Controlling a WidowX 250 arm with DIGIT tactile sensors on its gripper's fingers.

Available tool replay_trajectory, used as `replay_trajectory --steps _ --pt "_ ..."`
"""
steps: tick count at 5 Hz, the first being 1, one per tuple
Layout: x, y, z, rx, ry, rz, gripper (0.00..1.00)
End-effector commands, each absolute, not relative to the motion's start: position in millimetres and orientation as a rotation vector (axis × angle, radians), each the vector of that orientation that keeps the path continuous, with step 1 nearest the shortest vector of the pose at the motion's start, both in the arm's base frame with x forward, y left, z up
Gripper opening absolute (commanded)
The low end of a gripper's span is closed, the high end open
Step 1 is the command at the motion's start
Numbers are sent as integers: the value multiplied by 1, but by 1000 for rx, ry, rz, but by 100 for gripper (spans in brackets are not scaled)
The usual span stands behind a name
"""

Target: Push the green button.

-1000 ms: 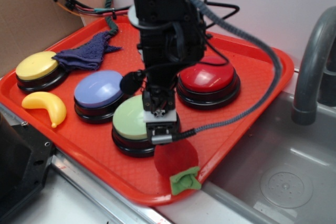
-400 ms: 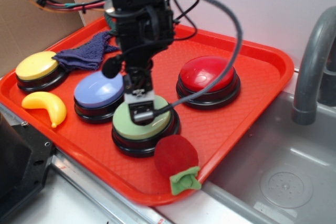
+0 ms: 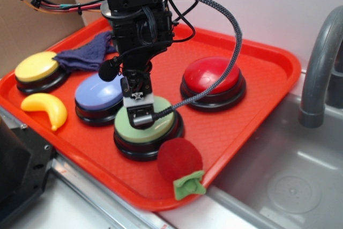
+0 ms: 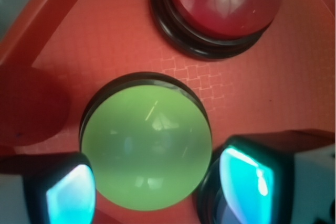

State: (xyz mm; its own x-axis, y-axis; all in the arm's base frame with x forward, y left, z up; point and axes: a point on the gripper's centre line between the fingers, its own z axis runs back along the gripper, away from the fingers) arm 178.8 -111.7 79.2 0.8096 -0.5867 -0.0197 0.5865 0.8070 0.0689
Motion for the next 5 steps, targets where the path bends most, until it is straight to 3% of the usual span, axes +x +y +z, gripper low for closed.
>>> replay_trajectory --steps 1,3,5 --pt "166 -118 65 54 -30 -597 100" --pt "157 -120 43 17 -18 -543 100" --pt "164 -118 55 43 -33 -555 100"
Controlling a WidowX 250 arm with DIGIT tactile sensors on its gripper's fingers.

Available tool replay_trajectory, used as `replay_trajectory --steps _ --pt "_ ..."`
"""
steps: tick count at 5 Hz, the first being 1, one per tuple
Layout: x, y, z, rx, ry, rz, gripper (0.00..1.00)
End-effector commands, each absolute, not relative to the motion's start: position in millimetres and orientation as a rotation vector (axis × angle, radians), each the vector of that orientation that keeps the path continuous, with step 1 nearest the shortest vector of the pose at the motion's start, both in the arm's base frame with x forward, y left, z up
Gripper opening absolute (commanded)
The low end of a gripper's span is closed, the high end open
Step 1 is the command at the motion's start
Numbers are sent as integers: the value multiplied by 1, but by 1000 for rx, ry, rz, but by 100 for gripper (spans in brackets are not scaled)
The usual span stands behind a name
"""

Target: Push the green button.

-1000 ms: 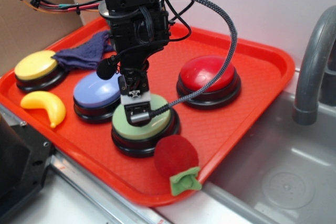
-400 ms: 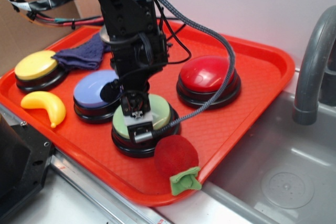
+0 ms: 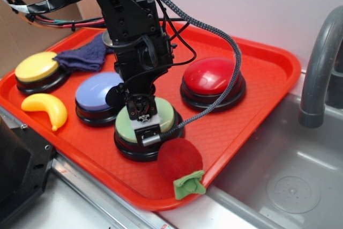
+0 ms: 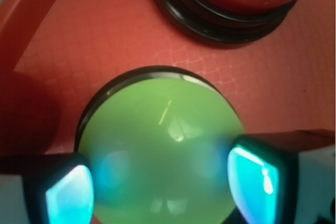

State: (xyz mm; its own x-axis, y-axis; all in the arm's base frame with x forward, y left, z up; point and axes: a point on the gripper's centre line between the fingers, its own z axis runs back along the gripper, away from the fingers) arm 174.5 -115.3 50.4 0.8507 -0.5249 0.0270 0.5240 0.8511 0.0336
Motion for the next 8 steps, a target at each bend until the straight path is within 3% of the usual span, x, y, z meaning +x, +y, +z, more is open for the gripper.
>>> replay_trajectory --steps 1,2,3,5,7,8 --pt "166 -115 72 91 -37 -513 100" --pt "166 -111 88 91 -65 -503 100" --pt "165 -107 96 98 -47 -464 100" --pt "169 -107 104 40 -110 -448 100" --pt "155 -101 116 2 -139 -428 100" --pt "136 -95 120 -16 -144 -422 100"
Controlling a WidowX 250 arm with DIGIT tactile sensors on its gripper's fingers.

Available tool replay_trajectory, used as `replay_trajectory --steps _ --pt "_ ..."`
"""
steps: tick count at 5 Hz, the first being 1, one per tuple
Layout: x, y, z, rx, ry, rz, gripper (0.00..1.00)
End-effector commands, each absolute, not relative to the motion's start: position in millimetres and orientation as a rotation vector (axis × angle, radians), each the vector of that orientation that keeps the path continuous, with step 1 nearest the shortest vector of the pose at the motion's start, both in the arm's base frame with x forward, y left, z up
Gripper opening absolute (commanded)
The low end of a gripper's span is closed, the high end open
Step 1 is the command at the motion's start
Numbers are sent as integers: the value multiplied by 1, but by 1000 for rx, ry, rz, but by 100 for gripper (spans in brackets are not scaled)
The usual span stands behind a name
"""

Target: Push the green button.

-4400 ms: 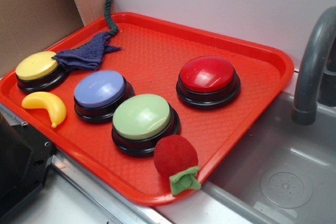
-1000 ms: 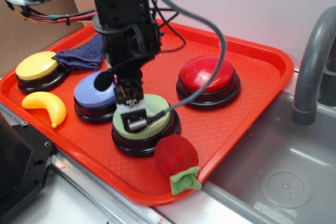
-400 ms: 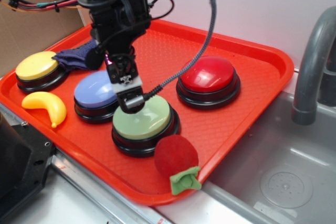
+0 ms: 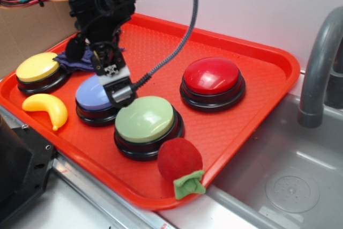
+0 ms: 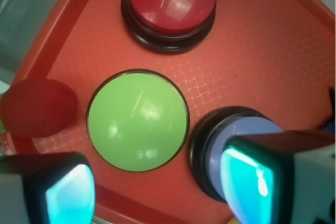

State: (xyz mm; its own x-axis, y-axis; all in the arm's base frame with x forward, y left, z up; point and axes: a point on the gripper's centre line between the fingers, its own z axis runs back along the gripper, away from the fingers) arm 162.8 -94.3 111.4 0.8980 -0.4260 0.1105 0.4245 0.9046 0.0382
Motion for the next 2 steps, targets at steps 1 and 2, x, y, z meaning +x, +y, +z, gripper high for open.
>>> replay_trajectory --steps 1,2 --pt "125 -88 129 -20 -145 -418 100" --pt "123 -85 134 -19 -141 -415 100"
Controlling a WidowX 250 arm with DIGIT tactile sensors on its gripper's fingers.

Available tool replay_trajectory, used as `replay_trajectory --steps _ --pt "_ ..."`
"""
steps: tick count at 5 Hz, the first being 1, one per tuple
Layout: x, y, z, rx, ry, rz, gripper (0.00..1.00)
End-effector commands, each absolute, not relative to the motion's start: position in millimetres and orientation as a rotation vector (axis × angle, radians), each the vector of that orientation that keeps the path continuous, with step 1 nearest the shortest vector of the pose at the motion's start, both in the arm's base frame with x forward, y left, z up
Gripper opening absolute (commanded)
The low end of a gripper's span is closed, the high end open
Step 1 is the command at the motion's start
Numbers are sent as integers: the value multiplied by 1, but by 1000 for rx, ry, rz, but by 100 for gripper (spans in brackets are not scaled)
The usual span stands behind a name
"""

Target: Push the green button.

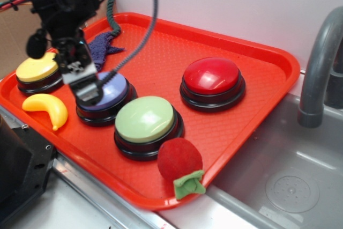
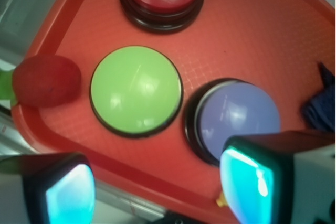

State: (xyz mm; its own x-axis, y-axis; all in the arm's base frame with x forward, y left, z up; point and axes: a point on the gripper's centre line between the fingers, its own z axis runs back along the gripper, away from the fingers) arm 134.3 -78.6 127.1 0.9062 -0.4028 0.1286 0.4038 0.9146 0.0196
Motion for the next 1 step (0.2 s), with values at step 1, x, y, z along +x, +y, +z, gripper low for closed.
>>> replay_trajectory --steps 1 --pt "157 -99 131 -15 -133 -407 100"
